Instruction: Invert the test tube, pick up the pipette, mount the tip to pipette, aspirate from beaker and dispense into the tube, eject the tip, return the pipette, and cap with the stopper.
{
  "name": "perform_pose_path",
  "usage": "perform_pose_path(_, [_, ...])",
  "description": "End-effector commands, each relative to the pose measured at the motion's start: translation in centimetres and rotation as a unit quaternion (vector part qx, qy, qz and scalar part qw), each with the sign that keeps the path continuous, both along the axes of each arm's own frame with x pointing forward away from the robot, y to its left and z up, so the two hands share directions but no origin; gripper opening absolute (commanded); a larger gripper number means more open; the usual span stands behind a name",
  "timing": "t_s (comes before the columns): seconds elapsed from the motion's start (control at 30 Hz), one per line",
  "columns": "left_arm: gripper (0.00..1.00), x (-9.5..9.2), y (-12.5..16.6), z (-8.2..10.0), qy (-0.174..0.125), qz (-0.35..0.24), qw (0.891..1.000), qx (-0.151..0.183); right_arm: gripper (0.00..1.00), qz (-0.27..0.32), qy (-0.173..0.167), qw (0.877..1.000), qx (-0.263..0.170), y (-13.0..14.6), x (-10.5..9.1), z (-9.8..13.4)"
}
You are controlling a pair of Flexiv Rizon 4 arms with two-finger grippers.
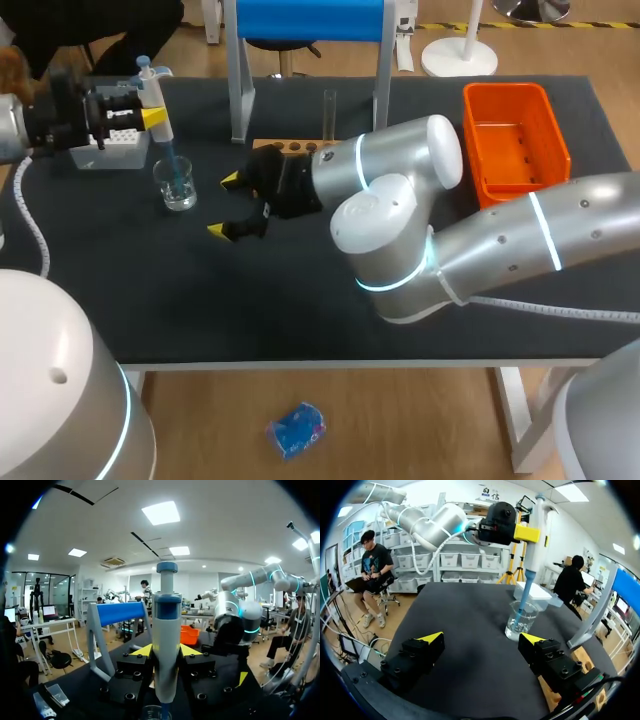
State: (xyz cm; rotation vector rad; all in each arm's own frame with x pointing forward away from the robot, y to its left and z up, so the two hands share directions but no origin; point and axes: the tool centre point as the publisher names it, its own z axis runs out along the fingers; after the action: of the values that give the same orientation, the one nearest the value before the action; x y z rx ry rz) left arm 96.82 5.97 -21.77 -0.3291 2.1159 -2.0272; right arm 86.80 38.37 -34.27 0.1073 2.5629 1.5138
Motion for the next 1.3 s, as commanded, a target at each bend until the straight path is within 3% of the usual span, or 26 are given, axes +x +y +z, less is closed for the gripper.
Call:
perform_pose_path(0.03, [0.00,-0.1,-0.1,0.0,-0.001,0.002,1.000,0.000,1.00,0.030,0.009,0.999,-0.019,-2.9,-0.9,3.3])
perform_pose_path(0.4, [0.00,-0.1,-0.1,0.0,-0.001,0.002,1.000,0.000,1.00,0.080,0.020,0.997,-0.011,-5.5,-2.4,9.7])
perform_pose_path(0.63, [0.00,-0.1,-0.1,0.0,-0.001,0.002,1.000,0.000,1.00,0.115,0.024,0.993,0.002,-7.1,-1.8,13.3])
perform_pose_path(0.93, [0.00,-0.1,-0.1,0.0,-0.001,0.002,1.000,0.000,1.00,0.147,0.028,0.989,0.021,-8.3,0.9,17.1])
perform_pose_path(1.13, [0.00,-0.1,-0.1,0.0,-0.001,0.002,1.000,0.000,1.00,0.173,0.032,0.984,0.040,-7.7,2.9,19.6])
perform_pose_path(1.3, [0.00,-0.1,-0.1,0.0,-0.001,0.002,1.000,0.000,1.00,0.188,0.021,0.980,0.054,-6.8,3.4,20.8])
